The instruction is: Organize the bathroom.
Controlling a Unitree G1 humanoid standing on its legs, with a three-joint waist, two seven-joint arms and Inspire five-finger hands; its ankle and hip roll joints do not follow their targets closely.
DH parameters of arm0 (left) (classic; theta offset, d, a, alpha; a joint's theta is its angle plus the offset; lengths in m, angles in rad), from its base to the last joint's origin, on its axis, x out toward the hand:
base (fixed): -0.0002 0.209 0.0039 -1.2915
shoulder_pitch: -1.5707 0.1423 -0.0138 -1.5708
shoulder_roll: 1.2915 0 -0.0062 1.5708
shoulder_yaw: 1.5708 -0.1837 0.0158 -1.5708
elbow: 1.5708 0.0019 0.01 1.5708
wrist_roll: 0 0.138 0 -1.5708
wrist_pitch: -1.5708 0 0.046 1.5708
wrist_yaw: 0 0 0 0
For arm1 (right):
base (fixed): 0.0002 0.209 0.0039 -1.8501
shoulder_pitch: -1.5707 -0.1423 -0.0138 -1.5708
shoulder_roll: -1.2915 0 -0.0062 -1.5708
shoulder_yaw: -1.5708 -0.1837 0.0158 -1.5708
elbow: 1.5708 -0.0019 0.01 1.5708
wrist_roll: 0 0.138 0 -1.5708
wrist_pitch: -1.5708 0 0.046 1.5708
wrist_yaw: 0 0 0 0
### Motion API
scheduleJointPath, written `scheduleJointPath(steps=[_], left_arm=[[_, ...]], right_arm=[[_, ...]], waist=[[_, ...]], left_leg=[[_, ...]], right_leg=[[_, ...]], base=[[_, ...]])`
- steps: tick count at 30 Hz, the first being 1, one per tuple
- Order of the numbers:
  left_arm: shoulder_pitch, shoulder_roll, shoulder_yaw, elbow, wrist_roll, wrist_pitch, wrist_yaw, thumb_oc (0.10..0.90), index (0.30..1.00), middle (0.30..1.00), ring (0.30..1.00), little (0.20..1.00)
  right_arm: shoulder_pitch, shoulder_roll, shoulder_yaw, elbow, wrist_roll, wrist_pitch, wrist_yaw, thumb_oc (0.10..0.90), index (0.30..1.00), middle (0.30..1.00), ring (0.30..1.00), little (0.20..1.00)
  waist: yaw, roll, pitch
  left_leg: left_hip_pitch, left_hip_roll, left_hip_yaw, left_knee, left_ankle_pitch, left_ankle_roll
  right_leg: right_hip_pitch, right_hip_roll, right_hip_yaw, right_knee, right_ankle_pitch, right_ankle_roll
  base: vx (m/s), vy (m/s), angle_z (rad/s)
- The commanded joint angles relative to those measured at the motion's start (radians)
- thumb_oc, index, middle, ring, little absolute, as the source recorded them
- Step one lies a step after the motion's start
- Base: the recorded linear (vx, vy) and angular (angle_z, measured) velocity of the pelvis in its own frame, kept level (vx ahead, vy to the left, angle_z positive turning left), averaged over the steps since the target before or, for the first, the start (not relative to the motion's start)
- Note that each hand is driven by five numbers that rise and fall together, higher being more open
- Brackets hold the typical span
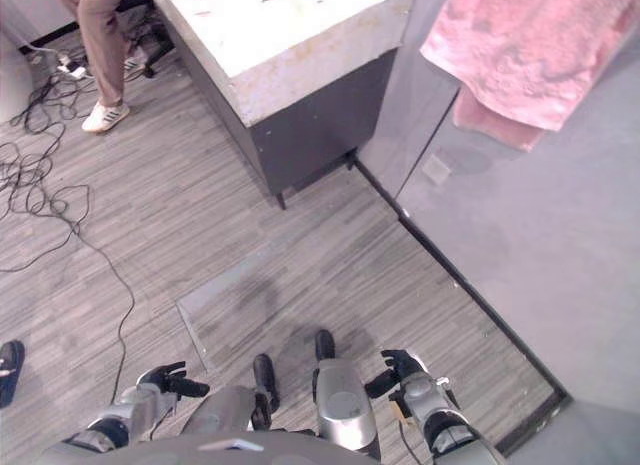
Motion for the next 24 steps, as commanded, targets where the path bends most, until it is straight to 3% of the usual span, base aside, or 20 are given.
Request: scheduleJointPath(steps=[1, 2, 3, 4, 5, 6, 7, 8, 10, 13, 20, 24], left_arm=[[0.016, 0.043, -0.009, -0.03, -0.008, -0.01, 0.033, 0.8, 0.9, 0.9, 0.9, 0.9], [0.021, 0.039, -0.001, -0.019, -0.009, -0.013, 0.033, 0.8, 0.9, 0.9, 0.9, 0.9], [0.022, 0.038, 0.0, -0.016, -0.005, -0.014, 0.033, 0.8, 0.9, 0.9, 0.9, 0.9], [0.026, 0.042, 0.0, -0.018, 0.004, -0.009, 0.023, 0.8, 0.9, 0.9, 0.9, 0.9], [0.022, 0.042, -0.003, -0.016, 0.004, -0.003, 0.022, 0.8, 0.9, 0.9, 0.9, 0.9], [0.007, 0.047, -0.024, -0.011, -0.03, -0.001, 0.03, 0.8, 0.9, 0.9, 0.9, 0.9], [0.002, 0.047, -0.026, -0.011, -0.03, -0.001, 0.034, 0.8, 0.9, 0.9, 0.9, 0.9], [-0.003, 0.035, -0.025, -0.016, -0.011, -0.001, 0.043, 0.8, 0.9, 0.9, 0.9, 0.9], [-0.009, 0.032, -0.039, -0.011, -0.01, -0.003, 0.049, 0.8, 0.9, 0.9, 0.9, 0.9], [-0.002, 0.05, -0.039, 0.006, 0.019, -0.034, 0.032, 0.8, 0.9, 0.9, 0.9, 0.9], [0.016, 0.08, -0.012, -0.009, 0.01, -0.028, 0.014, 0.8, 0.9, 0.9, 0.9, 0.9], [0.038, 0.079, 0.015, -0.02, 0.011, -0.004, 0.005, 0.8, 0.9, 0.9, 0.9, 0.9]], right_arm=[[-0.012, -0.054, 0.036, -0.023, 0.018, -0.003, 0.0, 0.8, 0.9, 0.9, 0.9, 0.9], [-0.011, -0.055, 0.041, -0.023, 0.019, 0.0, 0.002, 0.8, 0.9, 0.9, 0.9, 0.9], [-0.011, -0.055, 0.042, -0.023, 0.019, 0.0, 0.002, 0.8, 0.9, 0.9, 0.9, 0.9], [-0.013, -0.052, 0.039, -0.021, 0.015, 0.005, -0.004, 0.8, 0.9, 0.9, 0.9, 0.9], [-0.019, -0.052, 0.043, -0.017, 0.019, 0.004, -0.01, 0.8, 0.9, 0.9, 0.9, 0.9], [-0.029, -0.047, 0.049, -0.012, 0.018, -0.01, -0.021, 0.8, 0.9, 0.9, 0.9, 0.9], [-0.031, -0.046, 0.048, -0.012, 0.009, -0.016, -0.023, 0.8, 0.9, 0.9, 0.9, 0.9], [-0.033, -0.049, 0.042, -0.018, 0.005, -0.02, -0.025, 0.8, 0.9, 0.9, 0.9, 0.9], [-0.041, -0.05, 0.038, -0.015, -0.004, -0.025, -0.027, 0.8, 0.9, 0.9, 0.9, 0.9], [-0.049, -0.051, 0.035, -0.014, -0.008, -0.045, -0.016, 0.8, 0.9, 0.9, 0.9, 0.9], [-0.039, -0.051, 0.025, -0.074, 0.017, -0.006, -0.044, 0.8, 0.9, 0.9, 0.9, 0.9], [-0.007, -0.056, -0.003, -0.075, -0.022, -0.004, -0.017, 0.8, 0.9, 0.9, 0.9, 0.9]], waist=[[0.03, -0.047, 0.005], [0.023, -0.049, 0.002], [0.023, -0.049, 0.005], [0.007, -0.04, 0.002], [0.004, -0.032, 0.001], [0.011, -0.023, 0.01], [0.011, -0.021, 0.014], [0.006, -0.004, 0.011], [0.009, 0.006, 0.011], [0.029, 0.002, 0.022], [0.049, -0.015, 0.021], [0.067, -0.031, -0.004]], left_leg=[[-0.129, 0.012, -0.042, 0.369, 0.061, 0.048], [-0.116, 0.072, -0.044, 0.301, 0.093, 0.047], [-0.107, 0.082, -0.042, 0.286, 0.096, 0.047], [-0.053, 0.145, -0.03, 0.141, 0.119, 0.049], [-0.008, 0.151, -0.051, 0.041, 0.11, 0.057], [0.005, 0.129, -0.116, -0.025, 0.11, 0.049], [0.007, 0.125, -0.115, -0.032, 0.096, 0.046], [0.037, 0.131, -0.057, -0.099, 0.056, 0.042], [0.054, 0.125, -0.051, -0.137, 0.043, 0.035], [0.055, 0.101, -0.052, -0.125, 0.016, 0.033], [0.068, 0.068, -0.022, -0.101, -0.034, 0.052], [0.073, 0.025, 0.002, -0.061, -0.088, 0.086]], right_leg=[[0.006, -0.015, 0.095, 0.019, 0.023, 0.059], [0.017, -0.006, 0.109, 0.022, 0.009, 0.054], [0.023, -0.004, 0.112, 0.022, 0.006, 0.054], [0.024, 0.007, 0.137, 0.022, -0.003, 0.06], [0.018, 0.009, 0.16, 0.03, -0.012, 0.074], [-0.003, 0.009, 0.202, 0.042, -0.016, 0.101], [-0.008, 0.0, 0.207, 0.045, -0.015, 0.11], [-0.017, -0.033, 0.178, 0.05, -0.016, 0.125], [-0.031, -0.059, 0.155, 0.059, -0.01, 0.141], [-0.023, -0.099, 0.145, 0.041, 0.017, 0.161], [0.01, -0.158, 0.16, -0.005, 0.049, 0.201], [0.021, -0.213, 0.17, -0.019, 0.092, 0.225]], base=[[0.11, 0.061, 0.14], [0.12, 0.069, -0.26], [0.18, 0.188, -0.47], [0.14, 0.273, -0.43], [0.14, 0.429, -0.42], [0.08, 0.365, -0.38], [0.02, 0.321, -0.32], [0.0, 0.23, -0.14], [0.0, 0.164, 0.04], [0.04, 0.162, 0.41], [0.04, 0.189, -0.08], [0.09, 0.241, -0.07]])
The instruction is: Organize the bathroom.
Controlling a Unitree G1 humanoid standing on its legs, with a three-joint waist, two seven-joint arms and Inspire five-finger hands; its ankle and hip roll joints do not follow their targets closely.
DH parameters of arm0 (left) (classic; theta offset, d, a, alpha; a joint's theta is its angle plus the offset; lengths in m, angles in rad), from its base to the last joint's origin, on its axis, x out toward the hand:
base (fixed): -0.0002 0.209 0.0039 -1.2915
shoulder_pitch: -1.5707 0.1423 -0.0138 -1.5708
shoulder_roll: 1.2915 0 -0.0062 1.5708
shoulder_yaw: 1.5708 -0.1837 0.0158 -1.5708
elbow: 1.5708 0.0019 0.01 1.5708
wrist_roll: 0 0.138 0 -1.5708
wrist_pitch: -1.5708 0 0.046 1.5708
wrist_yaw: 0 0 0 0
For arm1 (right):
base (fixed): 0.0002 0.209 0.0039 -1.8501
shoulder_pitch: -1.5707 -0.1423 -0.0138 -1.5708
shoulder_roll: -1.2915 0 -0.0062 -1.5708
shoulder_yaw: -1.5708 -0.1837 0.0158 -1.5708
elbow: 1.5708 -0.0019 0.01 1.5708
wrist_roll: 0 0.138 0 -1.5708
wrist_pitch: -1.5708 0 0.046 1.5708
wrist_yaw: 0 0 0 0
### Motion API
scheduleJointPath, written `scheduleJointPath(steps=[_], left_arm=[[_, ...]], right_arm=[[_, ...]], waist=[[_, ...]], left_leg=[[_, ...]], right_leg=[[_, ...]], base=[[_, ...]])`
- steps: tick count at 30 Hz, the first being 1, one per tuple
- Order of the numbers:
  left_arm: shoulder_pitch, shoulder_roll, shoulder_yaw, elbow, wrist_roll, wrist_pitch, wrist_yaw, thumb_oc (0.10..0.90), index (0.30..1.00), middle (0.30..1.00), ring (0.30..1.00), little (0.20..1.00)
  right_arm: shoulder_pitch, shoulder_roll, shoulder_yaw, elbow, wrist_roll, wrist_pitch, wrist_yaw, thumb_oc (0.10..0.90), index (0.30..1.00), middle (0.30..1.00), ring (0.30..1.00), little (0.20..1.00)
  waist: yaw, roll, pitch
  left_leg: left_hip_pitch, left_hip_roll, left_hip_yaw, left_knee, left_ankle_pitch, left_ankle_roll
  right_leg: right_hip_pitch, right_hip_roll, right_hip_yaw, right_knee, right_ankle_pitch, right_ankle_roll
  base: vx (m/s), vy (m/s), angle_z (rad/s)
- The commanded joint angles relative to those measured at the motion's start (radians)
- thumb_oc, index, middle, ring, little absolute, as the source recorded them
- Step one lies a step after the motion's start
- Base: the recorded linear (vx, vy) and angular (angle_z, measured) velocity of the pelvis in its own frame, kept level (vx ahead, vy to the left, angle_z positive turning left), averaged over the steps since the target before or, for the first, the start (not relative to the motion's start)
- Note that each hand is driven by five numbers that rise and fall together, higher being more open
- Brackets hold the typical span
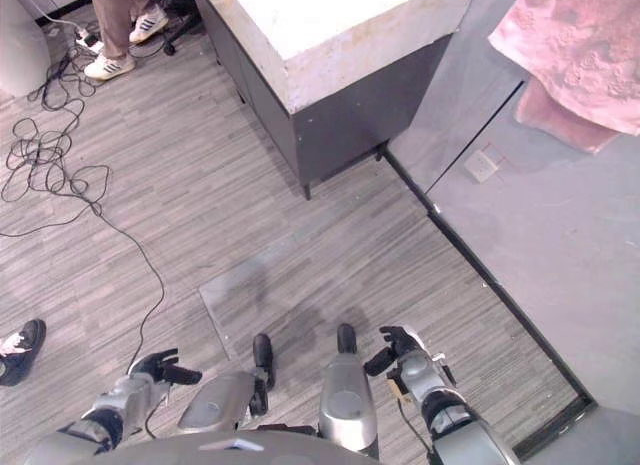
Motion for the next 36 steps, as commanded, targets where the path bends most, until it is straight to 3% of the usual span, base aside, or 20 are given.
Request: scheduleJointPath(steps=[1, 2, 4, 5, 6, 7, 8, 9, 10, 14, 16, 19, 20, 22, 24, 25, 27, 30, 33, 36], left_arm=[[0.044, 0.049, 0.017, -0.043, 0.006, 0.022, 0.001, 0.8, 0.9, 0.9, 0.9, 0.9], [0.047, 0.048, 0.022, -0.044, 0.015, 0.037, 0.0, 0.8, 0.9, 0.9, 0.9, 0.9], [0.053, 0.048, 0.023, -0.045, 0.033, 0.048, -0.001, 0.8, 0.9, 0.9, 0.9, 0.9], [0.061, 0.047, 0.022, -0.042, 0.048, 0.054, 0.008, 0.8, 0.9, 0.9, 0.9, 0.9], [0.072, 0.045, 0.009, -0.028, 0.04, 0.05, 0.019, 0.8, 0.9, 0.9, 0.9, 0.9], [0.072, 0.045, 0.009, -0.028, 0.04, 0.05, 0.019, 0.8, 0.9, 0.9, 0.9, 0.9], [0.074, 0.045, 0.004, -0.024, 0.059, 0.044, 0.018, 0.8, 0.9, 0.9, 0.9, 0.9], [0.076, 0.042, 0.012, -0.017, 0.07, 0.029, 0.022, 0.8, 0.9, 0.9, 0.9, 0.9], [0.072, 0.043, 0.019, -0.014, 0.071, 0.018, 0.026, 0.8, 0.9, 0.9, 0.9, 0.9], [0.017, 0.021, 0.018, -0.038, 0.01, 0.02, 0.049, 0.8, 0.9, 0.9, 0.9, 0.9], [0.009, 0.011, 0.004, -0.04, 0.012, 0.016, 0.048, 0.8, 0.9, 0.9, 0.9, 0.9], [0.016, -0.003, 0.001, -0.034, 0.017, -0.01, 0.038, 0.8, 0.9, 0.9, 0.9, 0.9], [0.023, -0.011, 0.006, -0.033, 0.023, -0.025, 0.04, 0.8, 0.9, 0.9, 0.9, 0.9], [0.028, -0.012, 0.01, -0.034, 0.018, -0.02, 0.054, 0.8, 0.9, 0.9, 0.9, 0.9], [0.031, -0.008, 0.015, -0.023, 0.016, -0.025, 0.046, 0.8, 0.9, 0.9, 0.9, 0.9], [0.03, -0.005, 0.015, -0.018, 0.026, -0.023, 0.04, 0.8, 0.9, 0.9, 0.9, 0.9], [0.019, 0.0, 0.001, -0.014, 0.02, -0.019, 0.038, 0.8, 0.9, 0.9, 0.9, 0.9], [0.009, -0.006, -0.013, -0.008, -0.004, -0.039, 0.043, 0.8, 0.9, 0.9, 0.9, 0.9], [-0.01, -0.02, -0.022, -0.007, 0.028, -0.043, 0.035, 0.8, 0.9, 0.9, 0.9, 0.9], [-0.018, -0.002, -0.046, -0.01, 0.033, -0.033, 0.026, 0.8, 0.9, 0.9, 0.9, 0.9]], right_arm=[[0.031, -0.029, 0.008, -0.05, -0.03, -0.014, 0.011, 0.8, 0.9, 0.9, 0.9, 0.9], [0.036, -0.028, 0.006, -0.047, -0.045, -0.025, 0.022, 0.8, 0.9, 0.9, 0.9, 0.9], [0.037, -0.028, 0.009, -0.051, -0.055, -0.03, 0.038, 0.8, 0.9, 0.9, 0.9, 0.9], [0.036, -0.025, 0.015, -0.058, -0.061, -0.03, 0.054, 0.8, 0.9, 0.9, 0.9, 0.9], [0.04, -0.023, 0.034, -0.069, -0.039, -0.029, 0.069, 0.8, 0.9, 0.9, 0.9, 0.9], [0.04, -0.023, 0.034, -0.069, -0.039, -0.029, 0.069, 0.8, 0.9, 0.9, 0.9, 0.9], [0.047, -0.018, 0.04, -0.072, -0.03, -0.034, 0.069, 0.8, 0.9, 0.9, 0.9, 0.9], [0.047, -0.011, 0.046, -0.068, -0.038, -0.046, 0.073, 0.8, 0.9, 0.9, 0.9, 0.9], [0.046, -0.006, 0.052, -0.064, -0.042, -0.054, 0.07, 0.8, 0.9, 0.9, 0.9, 0.9], [0.051, -0.006, 0.066, -0.076, -0.019, -0.047, 0.039, 0.8, 0.9, 0.9, 0.9, 0.9], [0.05, -0.005, 0.056, -0.063, -0.021, -0.04, 0.034, 0.8, 0.9, 0.9, 0.9, 0.9], [0.055, -0.007, 0.043, -0.041, -0.009, -0.038, 0.035, 0.8, 0.9, 0.9, 0.9, 0.9], [0.054, -0.007, 0.041, -0.019, -0.027, -0.052, 0.048, 0.8, 0.9, 0.9, 0.9, 0.9], [0.048, -0.004, 0.052, -0.001, -0.014, -0.055, 0.045, 0.8, 0.9, 0.9, 0.9, 0.9], [0.045, -0.003, 0.048, 0.013, -0.011, -0.06, 0.044, 0.8, 0.9, 0.9, 0.9, 0.9], [0.042, 0.001, 0.044, 0.027, -0.011, -0.061, 0.041, 0.8, 0.9, 0.9, 0.9, 0.9], [0.029, 0.001, 0.045, 0.048, 0.0, -0.065, 0.028, 0.8, 0.9, 0.9, 0.9, 0.9], [0.006, -0.004, 0.046, 0.064, 0.011, -0.074, 0.014, 0.8, 0.9, 0.9, 0.9, 0.9], [0.008, -0.018, 0.018, 0.044, 0.018, -0.071, -0.006, 0.8, 0.9, 0.9, 0.9, 0.9], [0.021, -0.017, -0.003, 0.034, 0.043, -0.076, -0.026, 0.8, 0.9, 0.9, 0.9, 0.9]], waist=[[0.015, -0.043, -0.051], [0.025, -0.049, -0.056], [0.031, -0.052, -0.06], [0.027, -0.056, -0.067], [-0.009, -0.066, -0.083], [-0.009, -0.066, -0.083], [-0.024, -0.073, -0.088], [-0.018, -0.077, -0.09], [-0.014, -0.078, -0.092], [-0.033, -0.063, -0.084], [-0.043, -0.06, -0.086], [-0.039, -0.065, -0.092], [-0.024, -0.076, -0.089], [-0.016, -0.088, -0.087], [-0.026, -0.086, -0.092], [-0.039, -0.076, -0.102], [-0.044, -0.058, -0.105], [-0.032, -0.049, -0.093], [-0.061, -0.014, -0.087], [-0.064, -0.007, -0.088]], left_leg=[[-0.045, 0.036, -0.022, 0.184, -0.12, -0.002], [-0.038, 0.03, -0.01, 0.182, -0.13, 0.002], [-0.029, 0.031, 0.004, 0.18, -0.135, 0.008], [-0.016, 0.034, 0.016, 0.175, -0.134, 0.01], [0.017, 0.019, 0.021, 0.148, -0.128, 0.012], [0.017, 0.019, 0.021, 0.148, -0.128, 0.012], [0.031, -0.004, 0.005, 0.143, -0.139, 0.016], [0.041, -0.017, 0.024, 0.137, -0.141, 0.017], [0.039, -0.028, 0.038, 0.137, -0.143, 0.02], [0.0, -0.027, 0.035, 0.164, -0.127, 0.014], [0.005, -0.023, 0.038, 0.177, -0.13, 0.007], [-0.027, -0.013, 0.006, 0.291, -0.078, -0.022], [-0.073, -0.01, -0.04, 0.406, -0.039, -0.033], [-0.11, 0.045, -0.061, 0.47, 0.0, -0.033], [-0.073, 0.114, -0.055, 0.393, 0.024, -0.038], [-0.017, 0.184, -0.055, 0.274, 0.062, -0.053], [0.012, 0.244, -0.099, 0.153, 0.135, -0.079], [-0.004, 0.224, -0.157, 0.107, 0.105, -0.081], [0.035, 0.214, -0.034, 0.051, 0.034, -0.089], [0.032, 0.175, -0.006, 0.035, 0.009, -0.079]], right_leg=[[-0.051, -0.094, 0.064, 0.031, 0.092, 0.088], [-0.063, -0.121, 0.048, 0.05, 0.141, 0.089], [-0.075, -0.124, 0.029, 0.077, 0.158, 0.089], [-0.084, -0.105, 0.014, 0.08, 0.15, 0.092], [-0.104, 0.021, 0.028, 0.024, 0.099, 0.078], [-0.104, 0.021, 0.028, 0.024, 0.099, 0.078], [-0.11, 0.071, 0.017, -0.001, 0.089, 0.062], [-0.119, 0.082, -0.054, 0.001, 0.084, 0.053], [-0.113, 0.085, -0.069, -0.013, 0.086, 0.044], [-0.091, 0.133, -0.045, 0.008, 0.038, 0.007], [-0.064, 0.138, -0.04, -0.018, 0.037, -0.007], [-0.03, 0.142, -0.036, -0.048, 0.035, -0.033], [-0.016, 0.139, -0.027, -0.049, 0.035, -0.048], [-0.009, 0.141, -0.012, -0.041, 0.032, -0.065], [-0.007, 0.144, -0.003, -0.037, 0.022, -0.066], [-0.01, 0.148, 0.013, -0.033, 0.012, -0.062], [-0.013, 0.151, 0.055, -0.031, 0.001, -0.051], [-0.025, 0.128, 0.091, -0.017, -0.005, -0.025], [-0.045, 0.068, 0.029, 0.01, -0.005, 0.0], [-0.046, 0.016, 0.019, 0.009, 0.019, 0.037]], base=[[0.1, 0.255, -0.07], [0.09, 0.197, -0.11], [0.07, 0.141, -0.15], [0.19, 0.112, -0.41], [0.18, 0.097, -0.39], [0.19, 0.071, -0.46], [0.07, 0.028, 0.02], [0.07, 0.015, 0.04], [0.0, -0.016, 0.22], [-0.03, -0.035, 0.05], [0.04, -0.025, -0.09], [0.04, -0.038, 0.04], [0.03, -0.062, 0.07], [0.04, -0.035, -0.11], [0.07, 0.101, -0.39], [0.07, 0.246, -0.22], [0.03, 0.291, 0.04], [-0.02, 0.267, 0.09], [-0.03, 0.292, -0.13], [0.05, 0.306, 0.68]])
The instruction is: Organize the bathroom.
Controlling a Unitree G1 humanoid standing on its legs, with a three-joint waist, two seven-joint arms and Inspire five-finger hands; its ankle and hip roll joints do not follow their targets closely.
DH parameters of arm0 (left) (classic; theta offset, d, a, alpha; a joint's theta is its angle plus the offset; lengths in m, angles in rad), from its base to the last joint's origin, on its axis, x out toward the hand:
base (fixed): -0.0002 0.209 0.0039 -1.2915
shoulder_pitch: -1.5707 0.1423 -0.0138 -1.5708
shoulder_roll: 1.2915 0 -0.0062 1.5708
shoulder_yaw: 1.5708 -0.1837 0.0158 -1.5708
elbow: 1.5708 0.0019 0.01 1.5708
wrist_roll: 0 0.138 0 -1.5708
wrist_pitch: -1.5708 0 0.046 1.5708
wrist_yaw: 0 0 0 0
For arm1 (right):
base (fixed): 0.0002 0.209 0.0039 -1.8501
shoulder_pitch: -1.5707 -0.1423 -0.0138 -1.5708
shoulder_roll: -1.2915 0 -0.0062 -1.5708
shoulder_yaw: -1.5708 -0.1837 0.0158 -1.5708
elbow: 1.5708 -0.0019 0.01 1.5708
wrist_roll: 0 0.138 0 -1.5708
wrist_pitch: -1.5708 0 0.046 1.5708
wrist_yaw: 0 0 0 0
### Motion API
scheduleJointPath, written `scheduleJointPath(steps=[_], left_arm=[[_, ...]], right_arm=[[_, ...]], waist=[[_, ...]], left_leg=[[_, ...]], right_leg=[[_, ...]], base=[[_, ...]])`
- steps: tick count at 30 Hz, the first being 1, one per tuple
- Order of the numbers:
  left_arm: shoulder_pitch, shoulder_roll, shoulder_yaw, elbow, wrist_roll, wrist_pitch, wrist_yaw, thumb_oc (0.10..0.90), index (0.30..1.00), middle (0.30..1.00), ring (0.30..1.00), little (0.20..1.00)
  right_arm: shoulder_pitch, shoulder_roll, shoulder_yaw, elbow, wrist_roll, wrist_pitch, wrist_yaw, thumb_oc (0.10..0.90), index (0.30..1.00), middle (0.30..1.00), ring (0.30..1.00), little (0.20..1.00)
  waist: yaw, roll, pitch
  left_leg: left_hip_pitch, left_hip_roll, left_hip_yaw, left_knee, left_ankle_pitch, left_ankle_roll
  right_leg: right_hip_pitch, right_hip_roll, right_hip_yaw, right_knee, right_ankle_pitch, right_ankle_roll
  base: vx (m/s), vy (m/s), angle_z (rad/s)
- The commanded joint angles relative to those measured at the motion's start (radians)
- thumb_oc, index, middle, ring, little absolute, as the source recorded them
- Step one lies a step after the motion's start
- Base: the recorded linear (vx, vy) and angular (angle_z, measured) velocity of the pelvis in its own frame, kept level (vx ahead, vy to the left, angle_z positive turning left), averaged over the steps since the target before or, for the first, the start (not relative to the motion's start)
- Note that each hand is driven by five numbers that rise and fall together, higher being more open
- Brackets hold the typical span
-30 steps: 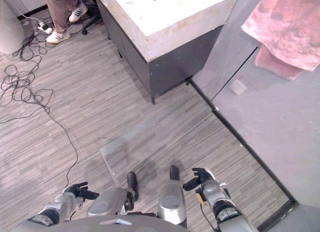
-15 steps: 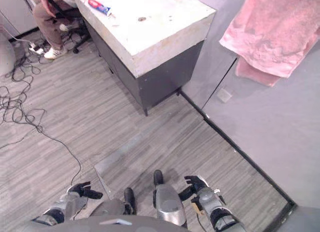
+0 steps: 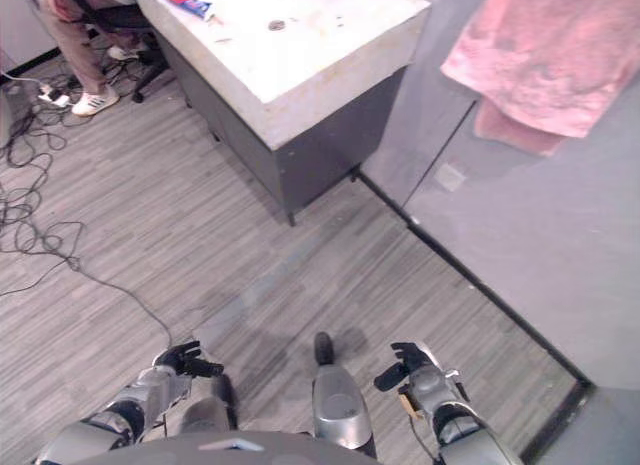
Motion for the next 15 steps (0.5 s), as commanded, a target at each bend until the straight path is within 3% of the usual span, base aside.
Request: scheduleJointPath(steps=[1, 6, 8, 9, 11, 13, 15], left_arm=[[0.061, 0.091, 0.004, -0.044, 0.03, -0.006, 0.017, 0.8, 0.9, 0.9, 0.9, 0.9], [0.086, 0.12, 0.031, -0.06, 0.055, 0.017, 0.017, 0.8, 0.9, 0.9, 0.9, 0.9], [0.121, 0.133, 0.082, -0.077, 0.062, 0.04, 0.016, 0.8, 0.9, 0.9, 0.9, 0.9], [0.132, 0.139, 0.099, -0.087, 0.065, 0.05, 0.022, 0.8, 0.9, 0.9, 0.9, 0.9], [0.139, 0.152, 0.096, -0.093, 0.081, 0.029, 0.025, 0.8, 0.9, 0.9, 0.9, 0.9], [0.137, 0.156, 0.099, -0.097, 0.083, 0.012, 0.032, 0.8, 0.9, 0.9, 0.9, 0.9], [0.129, 0.153, 0.117, -0.107, 0.029, -0.005, 0.033, 0.8, 0.9, 0.9, 0.9, 0.9]], right_arm=[[-0.014, 0.019, -0.001, -0.026, 0.036, -0.029, -0.021, 0.8, 0.9, 0.9, 0.9, 0.9], [-0.01, 0.03, -0.015, -0.055, 0.035, -0.007, -0.001, 0.8, 0.9, 0.9, 0.9, 0.9], [-0.002, 0.033, -0.006, -0.085, -0.019, 0.006, 0.045, 0.8, 0.9, 0.9, 0.9, 0.9], [-0.003, 0.032, 0.006, -0.097, -0.028, 0.011, 0.062, 0.8, 0.9, 0.9, 0.9, 0.9], [0.001, 0.03, 0.023, -0.113, -0.01, 0.017, 0.076, 0.8, 0.9, 0.9, 0.9, 0.9], [0.002, 0.025, 0.024, -0.114, -0.029, 0.014, 0.093, 0.8, 0.9, 0.9, 0.9, 0.9], [0.008, 0.008, 0.02, -0.099, -0.059, 0.007, 0.096, 0.8, 0.9, 0.9, 0.9, 0.9]], waist=[[0.033, -0.042, -0.008], [0.071, -0.063, -0.002], [0.097, -0.082, 0.011], [0.099, -0.101, 0.017], [0.086, -0.138, 0.033], [0.087, -0.133, 0.04], [0.077, -0.133, 0.035]], left_leg=[[0.003, -0.037, -0.008, 0.064, -0.03, 0.044], [0.004, -0.096, -0.002, 0.081, -0.084, 0.078], [0.019, -0.095, 0.082, 0.132, -0.126, 0.096], [0.045, -0.096, 0.127, 0.142, -0.148, 0.093], [0.086, -0.113, 0.153, 0.147, -0.197, 0.093], [0.1, -0.101, 0.184, 0.166, -0.239, 0.095], [0.08, -0.082, 0.201, 0.215, -0.227, 0.078]], right_leg=[[-0.054, -0.078, 0.109, 0.11, -0.03, 0.076], [-0.085, -0.157, 0.094, 0.126, 0.014, 0.124], [-0.145, -0.197, -0.01, 0.226, 0.052, 0.132], [-0.164, -0.196, -0.063, 0.2, 0.069, 0.139], [-0.207, -0.161, -0.117, 0.111, 0.131, 0.145], [-0.204, -0.155, -0.162, 0.113, 0.116, 0.137], [-0.184, -0.129, -0.153, 0.105, 0.079, 0.085]], base=[[0.07, 0.257, 0.37], [0.06, 0.161, -0.2], [0.18, 0.078, -0.64], [0.25, -0.052, -1.4], [0.28, -0.115, -1.75], [0.16, -0.094, -0.72], [0.12, -0.144, -0.05]])
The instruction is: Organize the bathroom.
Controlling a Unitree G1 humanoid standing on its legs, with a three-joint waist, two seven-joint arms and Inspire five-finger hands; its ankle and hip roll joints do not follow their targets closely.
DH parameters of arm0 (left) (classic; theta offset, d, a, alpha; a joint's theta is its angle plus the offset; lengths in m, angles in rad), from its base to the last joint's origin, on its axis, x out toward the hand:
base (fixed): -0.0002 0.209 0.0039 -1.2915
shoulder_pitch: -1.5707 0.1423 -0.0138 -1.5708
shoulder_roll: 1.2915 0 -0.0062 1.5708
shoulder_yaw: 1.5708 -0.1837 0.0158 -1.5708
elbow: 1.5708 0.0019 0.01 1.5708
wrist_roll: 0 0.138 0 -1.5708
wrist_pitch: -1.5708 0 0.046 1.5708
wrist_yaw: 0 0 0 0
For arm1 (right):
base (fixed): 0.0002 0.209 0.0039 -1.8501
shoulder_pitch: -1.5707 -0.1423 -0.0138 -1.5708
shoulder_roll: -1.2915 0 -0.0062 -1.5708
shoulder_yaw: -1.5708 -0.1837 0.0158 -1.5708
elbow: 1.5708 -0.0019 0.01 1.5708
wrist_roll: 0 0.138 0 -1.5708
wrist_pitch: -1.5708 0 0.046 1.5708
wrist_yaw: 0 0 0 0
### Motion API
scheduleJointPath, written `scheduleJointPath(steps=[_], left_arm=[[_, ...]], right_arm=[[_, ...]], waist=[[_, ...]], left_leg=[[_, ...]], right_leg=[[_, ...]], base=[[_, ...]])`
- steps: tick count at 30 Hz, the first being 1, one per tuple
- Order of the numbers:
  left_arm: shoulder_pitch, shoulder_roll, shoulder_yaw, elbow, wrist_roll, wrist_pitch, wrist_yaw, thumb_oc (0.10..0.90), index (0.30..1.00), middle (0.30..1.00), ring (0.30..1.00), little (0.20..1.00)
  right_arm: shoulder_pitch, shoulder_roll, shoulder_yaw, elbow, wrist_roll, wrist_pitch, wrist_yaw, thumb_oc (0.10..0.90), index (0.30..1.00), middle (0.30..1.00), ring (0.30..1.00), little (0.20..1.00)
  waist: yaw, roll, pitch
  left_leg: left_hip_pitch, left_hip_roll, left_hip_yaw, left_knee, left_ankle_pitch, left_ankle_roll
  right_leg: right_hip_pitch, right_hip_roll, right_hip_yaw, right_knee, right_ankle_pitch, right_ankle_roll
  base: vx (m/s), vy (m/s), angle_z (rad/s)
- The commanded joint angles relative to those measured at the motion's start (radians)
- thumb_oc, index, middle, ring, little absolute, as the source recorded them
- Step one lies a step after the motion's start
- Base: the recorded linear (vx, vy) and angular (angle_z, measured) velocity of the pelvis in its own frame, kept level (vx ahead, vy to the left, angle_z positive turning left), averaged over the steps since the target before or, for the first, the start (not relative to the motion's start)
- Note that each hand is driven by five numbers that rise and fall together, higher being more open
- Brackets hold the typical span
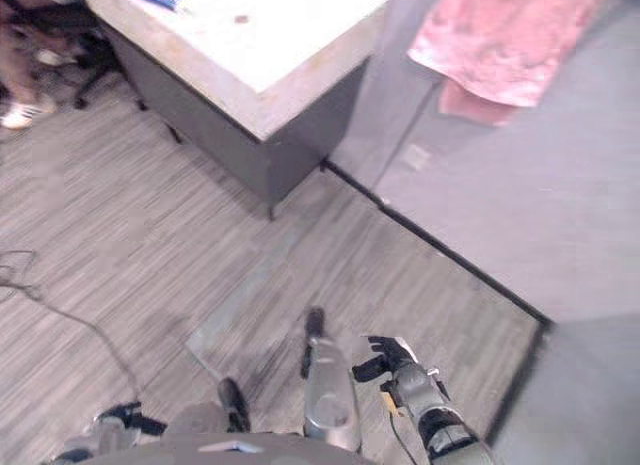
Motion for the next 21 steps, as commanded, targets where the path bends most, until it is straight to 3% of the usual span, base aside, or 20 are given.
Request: scheduleJointPath(steps=[1, 2, 3, 5, 7, 8, 9, 11, 12, 13, 14, 15, 16, 17, 18, 19, 21], left_arm=[[-0.026, -0.014, 0.006, -0.065, -0.017, -0.05, 0.002, 0.8, 0.9, 0.9, 0.9, 0.9], [-0.026, -0.015, 0.011, -0.078, -0.009, -0.047, -0.014, 0.8, 0.9, 0.9, 0.9, 0.9], [-0.024, -0.018, 0.012, -0.08, -0.01, -0.046, -0.016, 0.8, 0.9, 0.9, 0.9, 0.9], [-0.025, -0.029, 0.011, -0.078, -0.021, -0.042, -0.015, 0.8, 0.9, 0.9, 0.9, 0.9], [-0.029, -0.038, 0.008, -0.07, -0.029, -0.037, -0.009, 0.8, 0.9, 0.9, 0.9, 0.9], [-0.032, -0.051, 0.008, -0.053, -0.051, -0.047, -0.005, 0.8, 0.9, 0.9, 0.9, 0.9], [-0.029, -0.057, 0.009, -0.039, -0.057, -0.061, -0.005, 0.8, 0.9, 0.9, 0.9, 0.9], [-0.027, -0.057, 0.008, -0.038, -0.061, -0.063, -0.004, 0.8, 0.9, 0.9, 0.9, 0.9], [-0.02, -0.057, 0.006, -0.039, -0.072, -0.064, 0.0, 0.8, 0.9, 0.9, 0.9, 0.9], [-0.02, -0.057, 0.006, -0.039, -0.072, -0.064, 0.0, 0.8, 0.9, 0.9, 0.9, 0.9], [-0.005, -0.052, 0.001, -0.047, -0.072, -0.063, 0.006, 0.8, 0.9, 0.9, 0.9, 0.9], [0.006, -0.049, -0.002, -0.048, -0.062, -0.064, 0.009, 0.8, 0.9, 0.9, 0.9, 0.9], [0.006, -0.049, -0.002, -0.048, -0.062, -0.064, 0.009, 0.8, 0.9, 0.9, 0.9, 0.9], [0.022, -0.05, 0.003, -0.049, -0.056, -0.056, 0.018, 0.8, 0.9, 0.9, 0.9, 0.9], [0.034, -0.05, 0.012, -0.04, -0.056, -0.051, 0.032, 0.8, 0.9, 0.9, 0.9, 0.9], [0.039, -0.05, 0.031, -0.037, -0.042, -0.043, 0.041, 0.8, 0.9, 0.9, 0.9, 0.9], [0.032, -0.043, 0.034, -0.036, -0.027, -0.029, 0.061, 0.8, 0.9, 0.9, 0.9, 0.9]], right_arm=[[-0.025, -0.077, 0.029, -0.003, -0.044, -0.04, -0.008, 0.8, 0.9, 0.9, 0.9, 0.9], [-0.017, -0.083, 0.018, 0.003, -0.021, -0.036, -0.023, 0.8, 0.9, 0.9, 0.9, 0.9], [-0.014, -0.086, 0.015, 0.004, -0.02, -0.038, -0.022, 0.8, 0.9, 0.9, 0.9, 0.9], [-0.012, -0.094, 0.008, 0.004, -0.005, -0.037, -0.028, 0.8, 0.9, 0.9, 0.9, 0.9], [-0.014, -0.098, 0.005, 0.006, 0.013, -0.033, -0.034, 0.8, 0.9, 0.9, 0.9, 0.9], [-0.021, -0.097, -0.007, 0.024, 0.029, -0.046, -0.042, 0.8, 0.9, 0.9, 0.9, 0.9], [-0.023, -0.09, -0.016, 0.042, 0.033, -0.061, -0.049, 0.8, 0.9, 0.9, 0.9, 0.9], [-0.023, -0.088, -0.016, 0.047, 0.035, -0.064, -0.051, 0.8, 0.9, 0.9, 0.9, 0.9], [-0.021, -0.083, -0.018, 0.052, 0.046, -0.071, -0.059, 0.8, 0.9, 0.9, 0.9, 0.9], [-0.021, -0.083, -0.018, 0.052, 0.046, -0.071, -0.059, 0.8, 0.9, 0.9, 0.9, 0.9], [-0.016, -0.076, -0.017, 0.056, 0.073, -0.073, -0.072, 0.8, 0.9, 0.9, 0.9, 0.9], [-0.013, -0.074, -0.016, 0.055, 0.11, -0.07, -0.086, 0.8, 0.9, 0.9, 0.9, 0.9], [-0.013, -0.074, -0.016, 0.055, 0.11, -0.07, -0.086, 0.8, 0.9, 0.9, 0.9, 0.9], [-0.012, -0.07, -0.014, 0.054, 0.117, -0.061, -0.087, 0.8, 0.9, 0.9, 0.9, 0.9], [-0.015, -0.068, -0.01, 0.052, 0.122, -0.052, -0.086, 0.8, 0.9, 0.9, 0.9, 0.9], [-0.016, -0.063, -0.015, 0.045, 0.12, -0.043, -0.089, 0.8, 0.9, 0.9, 0.9, 0.9], [-0.01, -0.055, -0.026, 0.023, 0.121, -0.028, -0.101, 0.8, 0.9, 0.9, 0.9, 0.9]], waist=[[-0.002, 0.074, -0.016], [0.0, 0.076, -0.027], [0.001, 0.077, -0.03], [0.008, 0.07, -0.037], [0.015, 0.065, -0.036], [0.022, 0.068, -0.031], [0.024, 0.078, -0.029], [0.028, 0.085, -0.027], [0.039, 0.1, -0.024], [0.039, 0.1, -0.024], [0.06, 0.123, -0.026], [0.072, 0.135, -0.027], [0.072, 0.135, -0.027], [0.089, 0.138, -0.033], [0.101, 0.131, -0.041], [0.1, 0.123, -0.046], [0.091, 0.125, -0.056]], left_leg=[[-0.027, 0.086, -0.109, 0.27, -0.074, -0.039], [-0.052, 0.121, -0.146, 0.439, 0.031, -0.081], [-0.065, 0.125, -0.161, 0.493, 0.067, -0.086], [-0.129, 0.116, -0.192, 0.594, 0.092, -0.076], [-0.183, 0.097, -0.206, 0.599, 0.074, -0.054], [-0.212, 0.09, -0.206, 0.48, 0.06, -0.025], [-0.209, 0.101, -0.22, 0.36, 0.074, -0.019], [-0.209, 0.106, -0.236, 0.304, 0.094, -0.024], [-0.218, 0.118, -0.282, 0.191, 0.133, -0.037], [-0.218, 0.118, -0.282, 0.191, 0.133, -0.037], [-0.23, 0.151, -0.35, 0.053, 0.205, -0.07], [-0.239, 0.169, -0.388, 0.013, 0.246, -0.083], [-0.239, 0.169, -0.388, 0.013, 0.246, -0.083], [-0.251, 0.173, -0.441, 0.005, 0.261, -0.084], [-0.263, 0.16, -0.492, 0.043, 0.237, -0.076], [-0.256, 0.144, -0.474, 0.091, 0.182, -0.064], [-0.244, 0.13, -0.434, 0.131, 0.137, -0.057]], right_leg=[[0.134, 0.025, 0.014, -0.122, -0.013, -0.035], [0.168, 0.059, 0.009, -0.151, -0.03, -0.081], [0.18, 0.07, 0.003, -0.158, -0.037, -0.096], [0.217, 0.089, -0.001, -0.172, -0.059, -0.125], [0.24, 0.099, 0.012, -0.177, -0.074, -0.134], [0.27, 0.119, 0.047, -0.162, -0.109, -0.134], [0.284, 0.134, 0.076, -0.148, -0.134, -0.131], [0.29, 0.141, 0.09, -0.142, -0.144, -0.128], [0.304, 0.154, 0.117, -0.131, -0.164, -0.12], [0.304, 0.154, 0.117, -0.131, -0.164, -0.12], [0.333, 0.169, 0.143, -0.123, -0.192, -0.11], [0.354, 0.175, 0.159, -0.114, -0.215, -0.108], [0.354, 0.175, 0.159, -0.114, -0.215, -0.108], [0.38, 0.168, 0.186, -0.111, -0.23, -0.105], [0.391, 0.149, 0.217, -0.108, -0.233, -0.097], [0.391, 0.121, 0.223, -0.102, -0.225, -0.09], [0.38, 0.09, 0.214, -0.082, -0.22, -0.081]], base=[[0.32, -0.169, -0.1], [0.3, -0.179, -0.06], [0.27, -0.166, -0.14], [0.22, -0.067, -0.12], [0.22, 0.017, -0.17], [0.28, 0.141, -0.45], [0.32, 0.172, -0.42], [0.17, 0.104, -0.28], [0.12, 0.067, -0.29], [0.34, 0.163, -0.52], [0.39, 0.173, -0.44], [0.39, 0.173, -0.44], [0.36, 0.171, -0.47], [0.37, 0.206, -0.44], [0.48, 0.312, -0.58], [0.33, 0.307, -0.79], [0.19, 0.306, -1.31]])
